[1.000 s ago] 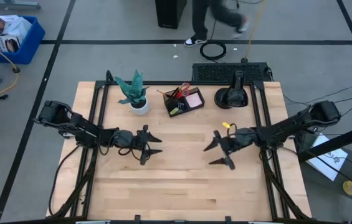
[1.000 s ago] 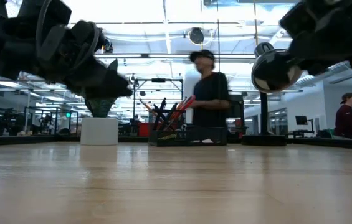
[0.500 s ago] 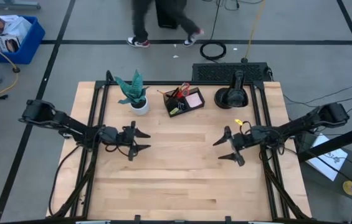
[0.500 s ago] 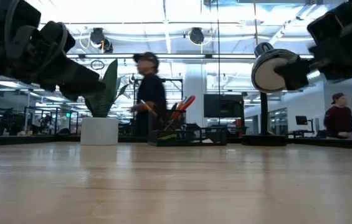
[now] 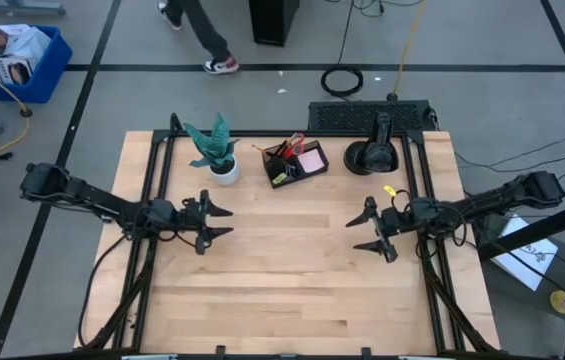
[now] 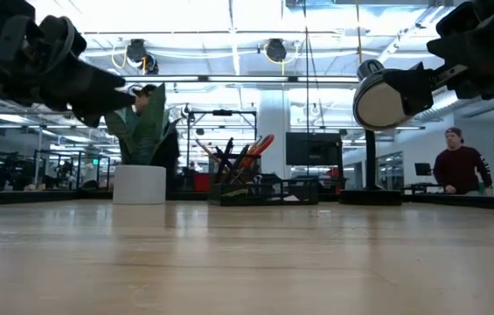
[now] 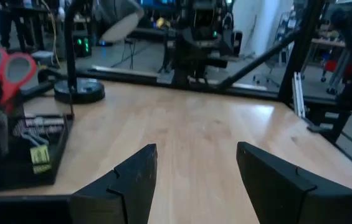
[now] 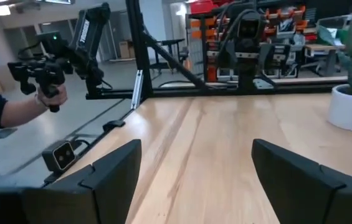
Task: Pick and place office supplies into organizer
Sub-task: Return to Home Position
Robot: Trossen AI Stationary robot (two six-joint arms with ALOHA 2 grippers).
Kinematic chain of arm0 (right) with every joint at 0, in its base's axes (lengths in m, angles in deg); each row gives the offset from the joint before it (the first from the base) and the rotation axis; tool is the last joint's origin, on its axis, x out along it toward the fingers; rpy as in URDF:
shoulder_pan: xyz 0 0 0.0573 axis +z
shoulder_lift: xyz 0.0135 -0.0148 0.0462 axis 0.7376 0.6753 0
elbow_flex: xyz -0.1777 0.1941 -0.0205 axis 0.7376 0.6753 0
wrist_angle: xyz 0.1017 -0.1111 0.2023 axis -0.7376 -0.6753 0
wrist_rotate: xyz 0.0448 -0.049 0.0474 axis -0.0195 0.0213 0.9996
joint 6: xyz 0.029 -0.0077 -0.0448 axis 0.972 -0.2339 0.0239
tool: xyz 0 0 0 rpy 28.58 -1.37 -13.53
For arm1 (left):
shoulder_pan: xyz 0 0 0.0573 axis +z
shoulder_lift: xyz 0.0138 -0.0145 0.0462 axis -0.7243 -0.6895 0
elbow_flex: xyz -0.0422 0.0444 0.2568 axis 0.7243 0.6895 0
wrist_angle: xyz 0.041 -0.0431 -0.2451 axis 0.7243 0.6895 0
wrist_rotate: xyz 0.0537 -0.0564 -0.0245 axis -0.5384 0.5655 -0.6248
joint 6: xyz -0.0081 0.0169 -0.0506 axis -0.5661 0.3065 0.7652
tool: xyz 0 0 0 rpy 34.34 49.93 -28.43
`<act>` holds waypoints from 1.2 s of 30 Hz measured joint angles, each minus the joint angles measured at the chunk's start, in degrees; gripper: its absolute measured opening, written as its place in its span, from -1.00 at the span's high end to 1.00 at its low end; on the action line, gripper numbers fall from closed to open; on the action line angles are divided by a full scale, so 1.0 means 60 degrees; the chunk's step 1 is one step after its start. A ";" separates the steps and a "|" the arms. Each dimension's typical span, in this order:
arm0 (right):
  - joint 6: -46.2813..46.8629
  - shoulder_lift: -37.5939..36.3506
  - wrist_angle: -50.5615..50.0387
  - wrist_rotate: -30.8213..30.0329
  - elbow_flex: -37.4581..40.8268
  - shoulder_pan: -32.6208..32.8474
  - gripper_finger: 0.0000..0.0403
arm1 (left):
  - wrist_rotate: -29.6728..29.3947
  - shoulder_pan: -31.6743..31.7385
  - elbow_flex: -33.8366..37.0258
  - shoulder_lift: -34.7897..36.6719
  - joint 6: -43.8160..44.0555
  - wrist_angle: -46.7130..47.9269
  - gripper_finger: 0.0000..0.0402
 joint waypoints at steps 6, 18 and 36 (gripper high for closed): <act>-0.0015 -0.1058 -0.0872 0.0007 0.0007 -0.0178 -0.46 | -0.0033 0.0051 -0.0004 0.1129 0.0188 0.1367 -0.12; 0.0008 -0.3221 -0.2645 0.0064 0.0014 -0.0278 -0.46 | -0.0033 0.0295 -0.0004 0.3201 0.0220 0.3040 -0.12; -0.0029 -0.5788 -0.4463 0.0255 0.0025 -0.0278 -0.46 | -0.0034 0.0313 -0.0004 0.6064 0.0073 0.5553 -0.12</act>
